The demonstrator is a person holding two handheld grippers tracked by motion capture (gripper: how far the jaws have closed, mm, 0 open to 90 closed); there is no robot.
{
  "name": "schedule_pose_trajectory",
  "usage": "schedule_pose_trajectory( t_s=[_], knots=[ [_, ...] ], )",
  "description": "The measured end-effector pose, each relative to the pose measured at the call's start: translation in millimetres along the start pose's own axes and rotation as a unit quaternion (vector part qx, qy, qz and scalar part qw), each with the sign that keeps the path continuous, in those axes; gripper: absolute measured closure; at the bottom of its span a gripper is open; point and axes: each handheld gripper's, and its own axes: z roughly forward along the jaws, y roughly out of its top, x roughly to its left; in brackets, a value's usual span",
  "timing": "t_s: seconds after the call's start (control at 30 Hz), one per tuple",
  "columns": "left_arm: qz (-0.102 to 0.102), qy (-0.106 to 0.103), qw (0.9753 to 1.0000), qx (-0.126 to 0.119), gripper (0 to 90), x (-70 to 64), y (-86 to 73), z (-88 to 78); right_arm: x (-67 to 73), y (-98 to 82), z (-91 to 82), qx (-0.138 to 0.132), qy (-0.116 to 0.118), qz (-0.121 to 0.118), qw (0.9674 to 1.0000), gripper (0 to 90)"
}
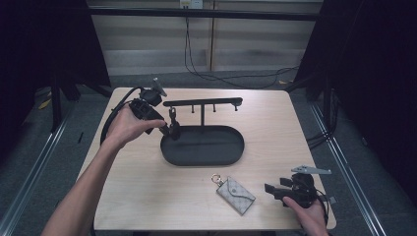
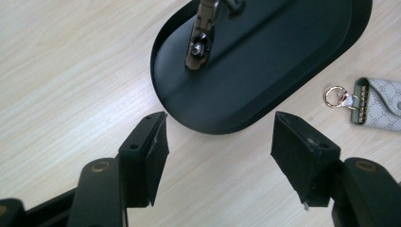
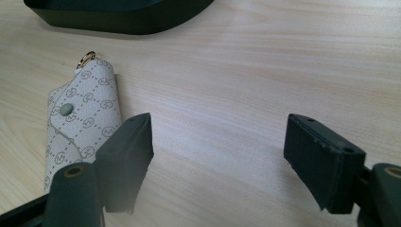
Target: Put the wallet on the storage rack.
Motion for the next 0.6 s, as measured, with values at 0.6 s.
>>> schedule_pose_trajectory(
  t_s=[0.6],
  knots=[
    [0.007,-0.037,0.9953,-0.089,19.7,3.0,-69.4,-3.8,-1.0,0.2,-2.3,-0.002,0.002,0.0,1.0,25.2]
  ],
)
